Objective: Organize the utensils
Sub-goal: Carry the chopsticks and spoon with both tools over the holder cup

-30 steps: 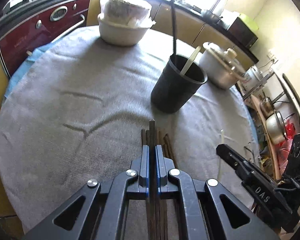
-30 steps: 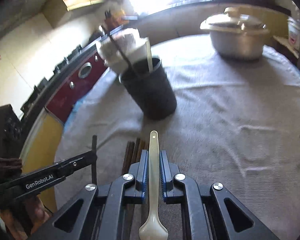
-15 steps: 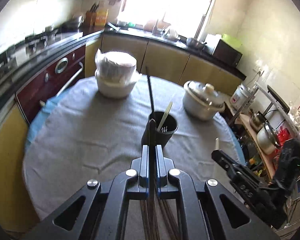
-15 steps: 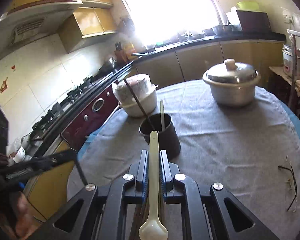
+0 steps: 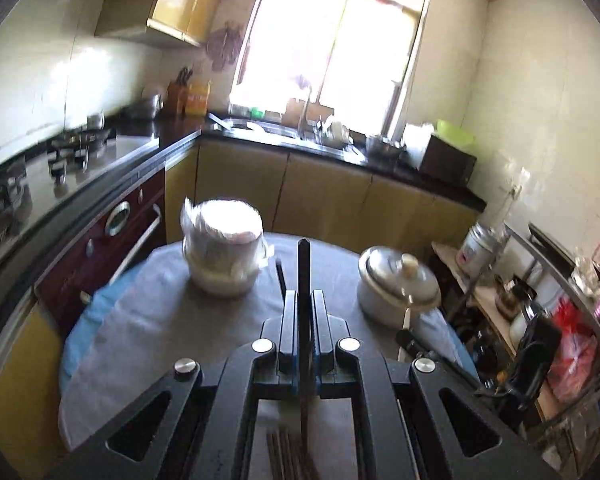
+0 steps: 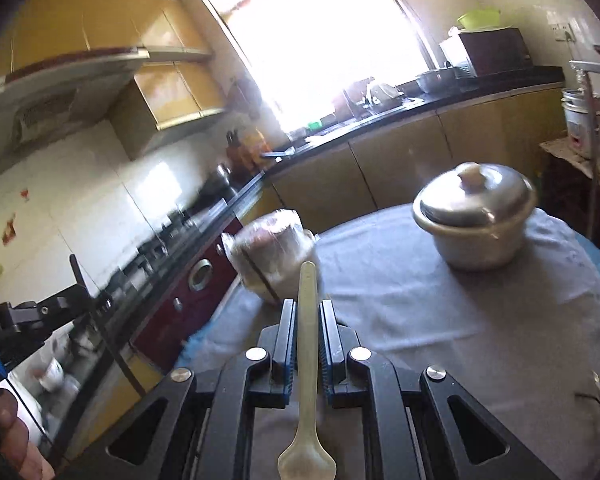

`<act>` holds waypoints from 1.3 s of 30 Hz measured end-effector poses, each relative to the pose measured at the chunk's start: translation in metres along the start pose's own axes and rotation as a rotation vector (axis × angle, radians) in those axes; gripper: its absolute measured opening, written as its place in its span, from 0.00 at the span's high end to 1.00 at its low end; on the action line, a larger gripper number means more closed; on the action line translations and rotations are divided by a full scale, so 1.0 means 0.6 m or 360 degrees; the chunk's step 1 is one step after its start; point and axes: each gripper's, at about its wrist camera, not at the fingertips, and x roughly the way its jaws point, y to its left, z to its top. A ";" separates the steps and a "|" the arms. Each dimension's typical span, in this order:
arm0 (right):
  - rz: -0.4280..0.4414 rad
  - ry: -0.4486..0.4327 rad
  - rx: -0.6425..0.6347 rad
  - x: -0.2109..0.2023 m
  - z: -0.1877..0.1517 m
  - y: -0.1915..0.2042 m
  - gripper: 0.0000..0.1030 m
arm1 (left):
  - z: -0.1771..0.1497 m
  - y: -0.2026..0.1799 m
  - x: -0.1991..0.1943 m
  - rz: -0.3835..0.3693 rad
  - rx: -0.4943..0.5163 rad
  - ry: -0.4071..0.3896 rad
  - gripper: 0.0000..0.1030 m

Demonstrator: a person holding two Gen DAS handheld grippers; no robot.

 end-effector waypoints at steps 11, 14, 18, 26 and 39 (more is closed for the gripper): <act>-0.0117 -0.0124 -0.0183 0.132 0.067 0.019 0.89 | 0.089 0.002 0.082 -0.0043 -0.0013 -0.0174 0.95; -0.0123 -0.0121 -0.0197 0.169 0.065 0.017 0.89 | 0.089 0.000 0.111 -0.0041 0.0008 -0.0161 0.95; -0.0152 -0.0094 -0.0204 0.212 0.049 0.008 0.89 | 0.069 0.002 0.143 -0.0040 0.0014 -0.0137 0.95; -0.0161 -0.0044 -0.0218 0.228 0.004 -0.014 0.89 | 0.023 0.015 0.182 -0.0047 0.0023 -0.0070 0.95; -0.0111 -0.0033 -0.0179 0.187 -0.028 -0.025 0.89 | -0.029 0.044 0.210 0.0007 0.0001 0.0093 0.95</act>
